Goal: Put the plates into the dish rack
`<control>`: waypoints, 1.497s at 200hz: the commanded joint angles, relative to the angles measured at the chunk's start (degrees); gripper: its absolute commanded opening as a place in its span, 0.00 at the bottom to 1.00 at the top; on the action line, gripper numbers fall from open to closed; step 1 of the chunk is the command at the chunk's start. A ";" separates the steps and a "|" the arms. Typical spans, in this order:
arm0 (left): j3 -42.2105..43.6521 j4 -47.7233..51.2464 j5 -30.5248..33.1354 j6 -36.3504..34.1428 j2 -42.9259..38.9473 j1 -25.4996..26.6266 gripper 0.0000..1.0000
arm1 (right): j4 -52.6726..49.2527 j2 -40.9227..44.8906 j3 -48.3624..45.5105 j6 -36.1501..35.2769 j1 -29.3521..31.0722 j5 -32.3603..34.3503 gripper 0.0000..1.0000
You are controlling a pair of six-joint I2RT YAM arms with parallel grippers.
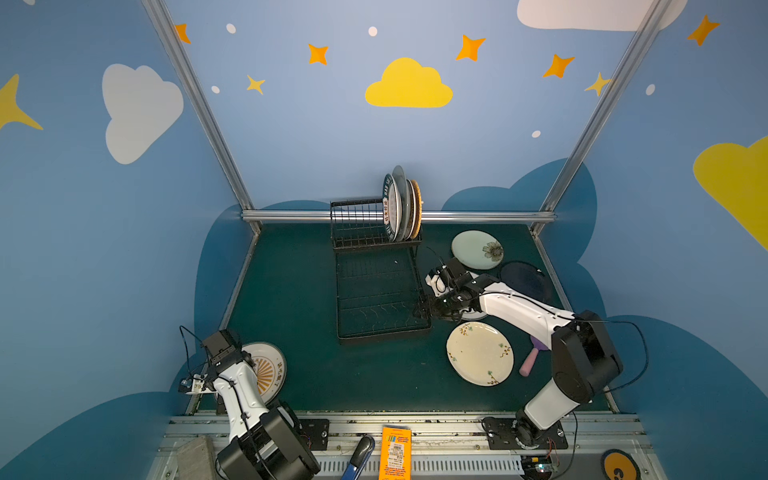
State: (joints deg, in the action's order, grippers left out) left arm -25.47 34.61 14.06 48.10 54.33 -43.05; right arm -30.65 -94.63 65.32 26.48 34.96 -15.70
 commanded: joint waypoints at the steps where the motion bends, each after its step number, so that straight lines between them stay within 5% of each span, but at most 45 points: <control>1: 0.34 -3.92 -4.03 -4.03 0.64 1.07 1.00 | 0.05 -0.29 -0.37 -1.02 -0.27 -0.91 0.85; 100: -3.71 -18.18 -15.21 -5.65 14.85 9.58 1.00 | -1.31 -0.51 0.55 -1.65 -0.51 -0.36 0.85; 152: -4.33 -25.12 -20.73 -0.67 21.52 13.96 1.00 | -2.03 -0.65 0.81 -1.74 -0.51 0.14 0.85; 252: -6.74 -37.58 -23.88 3.77 31.26 25.32 1.00 | -3.71 -0.24 1.42 -1.74 -0.34 1.38 0.85; 299: -12.72 -27.47 -24.27 -0.64 25.03 25.73 1.00 | -2.85 2.02 1.83 -3.31 1.86 0.58 0.85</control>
State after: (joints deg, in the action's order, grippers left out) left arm -34.65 -2.68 -7.35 49.91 82.54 -17.87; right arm -32.88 -94.78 65.34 24.45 35.83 -14.24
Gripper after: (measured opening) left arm 0.996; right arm 0.850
